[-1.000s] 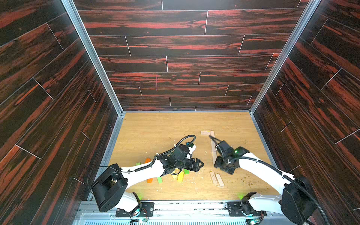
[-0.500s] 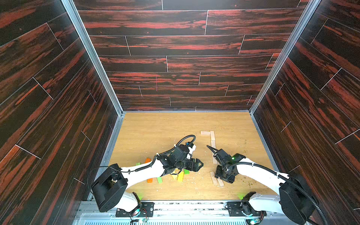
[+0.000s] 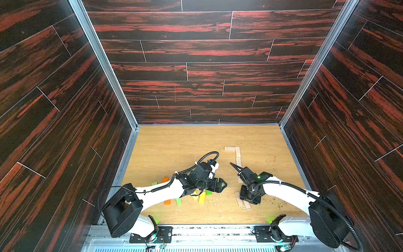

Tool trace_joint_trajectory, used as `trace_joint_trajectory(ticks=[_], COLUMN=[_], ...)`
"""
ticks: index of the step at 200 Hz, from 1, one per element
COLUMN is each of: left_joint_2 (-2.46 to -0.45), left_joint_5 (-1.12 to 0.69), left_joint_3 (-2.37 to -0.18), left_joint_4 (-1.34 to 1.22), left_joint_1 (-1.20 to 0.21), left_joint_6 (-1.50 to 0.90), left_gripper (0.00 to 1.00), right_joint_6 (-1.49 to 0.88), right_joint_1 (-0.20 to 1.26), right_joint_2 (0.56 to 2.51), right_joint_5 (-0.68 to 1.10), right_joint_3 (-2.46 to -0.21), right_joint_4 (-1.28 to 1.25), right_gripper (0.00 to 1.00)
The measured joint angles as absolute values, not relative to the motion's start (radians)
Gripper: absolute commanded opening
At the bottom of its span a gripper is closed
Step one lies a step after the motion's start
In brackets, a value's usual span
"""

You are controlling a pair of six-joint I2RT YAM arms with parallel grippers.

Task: Assemble a giraffe with building blocks
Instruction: Pick up the building block from the center of the board.

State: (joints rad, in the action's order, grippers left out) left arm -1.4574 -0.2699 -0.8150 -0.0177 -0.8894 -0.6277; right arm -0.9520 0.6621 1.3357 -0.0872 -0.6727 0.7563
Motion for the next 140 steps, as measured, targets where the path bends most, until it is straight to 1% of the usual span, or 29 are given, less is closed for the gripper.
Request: trace_joint_trajectory(ticks=[73, 117, 140], left_joint_2=[-1.456, -1.445, -1.445], left_joint_5=[-0.269, -0.269, -0.269], left_joint_3=[-0.815, -0.815, -0.815], left_joint_4=[-0.017, -0.023, -0.023], left_joint_1=[-0.889, -0.889, -0.889], left_joint_6=[-0.628, -0.628, -0.628], left_gripper=[0.85, 0.85, 0.85], right_joint_6=[-0.949, -0.923, -0.904], right_joint_1=[0.658, 0.644, 0.644], right_joint_2=[1.327, 1.324, 1.324], right_joint_5=[-0.111, -0.142, -0.142], right_joint_3=[-0.668, -0.636, -0.636], right_joint_4=[0.767, 0.822, 0.823], right_gripper=[0.44, 0.46, 0.43])
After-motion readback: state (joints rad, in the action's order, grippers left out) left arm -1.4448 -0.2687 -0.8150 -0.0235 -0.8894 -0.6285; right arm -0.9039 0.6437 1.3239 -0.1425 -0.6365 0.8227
